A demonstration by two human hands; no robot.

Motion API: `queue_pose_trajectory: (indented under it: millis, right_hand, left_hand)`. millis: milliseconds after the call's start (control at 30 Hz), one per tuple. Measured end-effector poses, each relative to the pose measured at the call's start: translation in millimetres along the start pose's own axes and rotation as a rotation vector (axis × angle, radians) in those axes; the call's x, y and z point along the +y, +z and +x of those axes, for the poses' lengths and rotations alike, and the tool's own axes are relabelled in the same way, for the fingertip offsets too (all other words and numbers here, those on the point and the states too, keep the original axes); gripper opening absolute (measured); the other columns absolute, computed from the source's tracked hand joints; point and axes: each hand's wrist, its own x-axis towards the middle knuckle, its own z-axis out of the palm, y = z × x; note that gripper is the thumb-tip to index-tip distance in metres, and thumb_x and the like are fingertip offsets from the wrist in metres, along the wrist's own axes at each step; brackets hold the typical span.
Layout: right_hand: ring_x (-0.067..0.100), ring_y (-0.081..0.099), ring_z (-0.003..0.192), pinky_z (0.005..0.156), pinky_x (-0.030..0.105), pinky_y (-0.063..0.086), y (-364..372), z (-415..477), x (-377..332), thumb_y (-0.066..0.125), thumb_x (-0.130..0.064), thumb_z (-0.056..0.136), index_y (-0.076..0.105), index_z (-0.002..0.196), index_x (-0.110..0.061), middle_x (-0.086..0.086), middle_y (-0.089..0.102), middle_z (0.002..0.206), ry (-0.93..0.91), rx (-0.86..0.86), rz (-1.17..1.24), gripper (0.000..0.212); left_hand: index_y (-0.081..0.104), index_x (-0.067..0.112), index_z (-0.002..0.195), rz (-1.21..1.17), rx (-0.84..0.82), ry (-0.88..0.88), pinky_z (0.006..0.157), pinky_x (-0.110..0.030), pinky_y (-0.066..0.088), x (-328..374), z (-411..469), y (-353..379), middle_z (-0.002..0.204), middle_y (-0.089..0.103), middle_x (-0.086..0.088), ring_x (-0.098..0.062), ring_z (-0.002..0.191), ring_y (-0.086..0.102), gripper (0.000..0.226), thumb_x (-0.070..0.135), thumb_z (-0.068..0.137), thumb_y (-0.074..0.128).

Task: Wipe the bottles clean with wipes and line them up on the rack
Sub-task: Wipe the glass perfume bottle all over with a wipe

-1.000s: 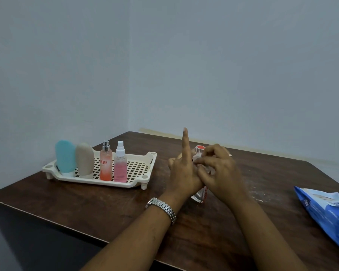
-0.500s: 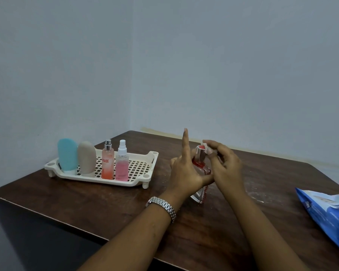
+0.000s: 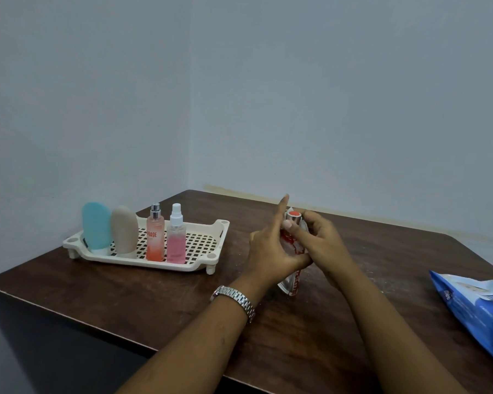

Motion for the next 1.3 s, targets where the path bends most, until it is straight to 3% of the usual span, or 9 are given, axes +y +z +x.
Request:
queue_pose_trajectory:
  millis: [200,400,600,800,900,1033,1133,1200,1300]
  right_hand:
    - [0.004,0.055,0.057,0.052,0.020,0.043,-1,-3,4,0.080,-0.032,0.070,0.069,0.075,-0.019,-0.005,0.065,0.066,-0.127,0.304,-0.372,0.018]
    - [-0.002,0.055,0.063,0.054,0.008,0.039,6,-16,5,0.083,-0.025,0.066,0.063,0.071,-0.017,-0.011,0.061,0.065,-0.275,0.438,-0.474,0.023]
    - [0.002,0.063,0.077,0.066,0.010,0.046,1,-20,3,0.069,-0.022,0.081,0.073,0.078,-0.012,-0.002,0.066,0.082,-0.375,0.282,-0.329,0.011]
    - [0.006,0.063,0.084,0.072,0.018,0.050,-6,-12,9,0.077,-0.009,0.074,0.074,0.074,-0.016,0.003,0.065,0.089,-0.161,0.226,-0.228,0.008]
    - [0.014,0.065,0.068,0.061,0.028,0.050,-7,-10,9,0.074,-0.007,0.076,0.071,0.073,-0.010,0.004,0.068,0.074,-0.059,0.208,-0.134,0.006]
    - [0.020,0.064,0.068,0.057,0.031,0.050,-13,-8,14,0.067,-0.001,0.080,0.068,0.073,-0.008,0.007,0.066,0.071,0.045,0.242,-0.068,0.009]
    - [0.024,0.065,0.072,0.058,0.031,0.053,-15,-9,18,0.065,0.000,0.081,0.067,0.076,-0.006,0.011,0.067,0.075,0.083,0.247,-0.070,0.008]
    - [0.021,0.066,0.074,0.058,0.027,0.055,-13,-9,18,0.065,0.001,0.082,0.066,0.081,-0.007,0.009,0.067,0.078,0.068,0.287,-0.045,0.008]
    - [0.012,0.066,0.082,0.068,0.023,0.056,-11,-8,12,0.062,0.001,0.085,0.063,0.098,-0.011,0.004,0.065,0.090,-0.052,0.368,0.065,0.018]
  left_hand:
    - [0.044,0.036,0.136,-0.041,0.006,-0.020,0.093,-0.045,0.049,0,1,1,0.104,0.069,0.015,-0.002,0.097,0.064,0.081,0.052,0.060,0.068]
    - [0.057,0.022,0.118,-0.063,0.010,-0.054,0.085,-0.038,0.052,3,-1,-3,0.091,0.070,0.010,-0.003,0.084,0.065,0.070,0.052,0.056,0.066]
    - [0.030,0.025,0.150,-0.078,-0.042,-0.091,0.089,-0.019,0.051,0,1,-8,0.113,0.068,0.009,-0.001,0.103,0.063,0.100,0.037,0.066,0.082]
    - [0.013,0.026,0.153,-0.091,-0.063,-0.137,0.079,0.003,0.039,1,2,-7,0.116,0.060,0.016,0.005,0.104,0.056,0.108,0.027,0.071,0.083]
    - [0.005,0.027,0.154,-0.088,-0.076,-0.141,0.080,0.003,0.037,2,3,-7,0.128,0.061,0.005,0.005,0.106,0.053,0.115,0.032,0.070,0.084]
    - [0.000,0.024,0.154,-0.114,-0.095,-0.126,0.076,0.007,0.032,4,2,-8,0.128,0.060,-0.002,0.030,0.085,0.044,0.125,0.030,0.065,0.088]
    - [-0.005,0.023,0.154,-0.144,-0.118,-0.117,0.074,0.009,0.030,0,2,-7,0.118,0.059,0.015,0.040,0.082,0.037,0.128,0.024,0.065,0.088]
    - [-0.008,0.027,0.153,-0.143,-0.131,-0.125,0.074,0.008,0.031,-4,3,-7,0.103,0.047,0.033,0.039,0.084,0.039,0.130,0.021,0.065,0.088]
    - [-0.012,0.036,0.151,-0.192,-0.138,-0.152,0.093,-0.001,0.031,-4,3,-8,0.132,0.049,0.020,0.029,0.107,0.037,0.137,0.027,0.061,0.090]
